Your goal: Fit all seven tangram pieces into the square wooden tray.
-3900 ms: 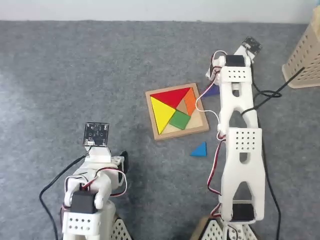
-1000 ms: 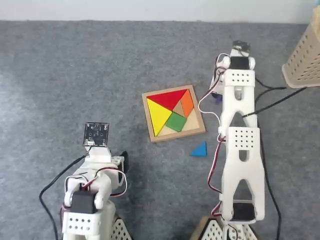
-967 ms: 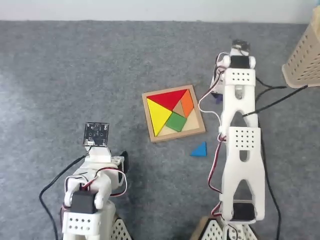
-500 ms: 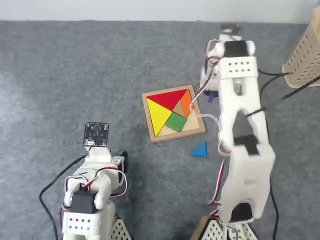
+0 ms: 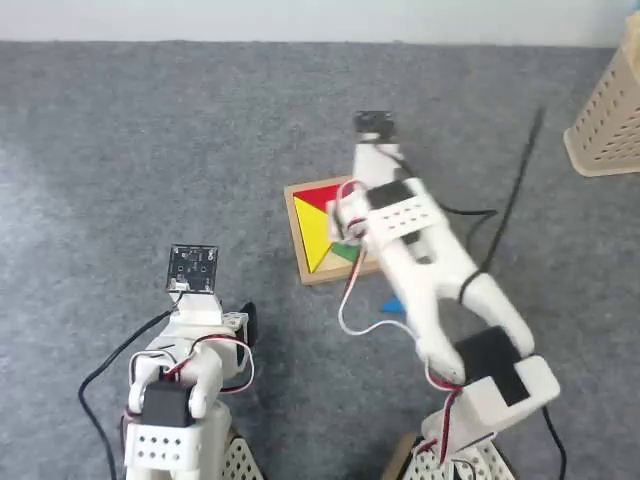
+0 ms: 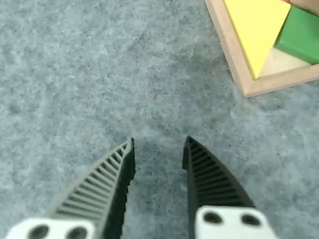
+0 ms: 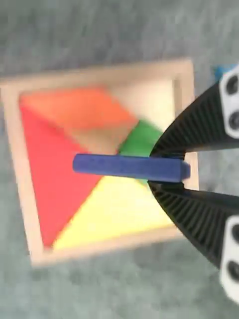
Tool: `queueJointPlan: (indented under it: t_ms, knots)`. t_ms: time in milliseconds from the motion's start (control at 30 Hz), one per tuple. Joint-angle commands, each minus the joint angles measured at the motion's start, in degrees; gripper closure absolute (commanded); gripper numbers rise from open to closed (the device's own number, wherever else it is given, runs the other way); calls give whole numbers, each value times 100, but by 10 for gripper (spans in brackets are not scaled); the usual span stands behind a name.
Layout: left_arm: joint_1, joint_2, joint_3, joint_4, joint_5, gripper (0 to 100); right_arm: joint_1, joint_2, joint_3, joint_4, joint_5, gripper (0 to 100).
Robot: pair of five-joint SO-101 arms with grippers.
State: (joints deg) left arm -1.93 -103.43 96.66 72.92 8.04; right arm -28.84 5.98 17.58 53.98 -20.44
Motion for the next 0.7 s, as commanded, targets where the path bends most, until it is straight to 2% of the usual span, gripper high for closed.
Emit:
queueJointPlan:
  t_ms: [0, 233, 667]
  knots:
    - [-18, -114, -13, -35, 35, 848, -75, 66, -167, -154, -475, 992]
    - [-18, -114, -13, -35, 35, 848, 277, 268, -88, -66, -941, 992]
    - [-18, -114, -13, -35, 35, 848, 505, 268, -62, -31, -949, 983]
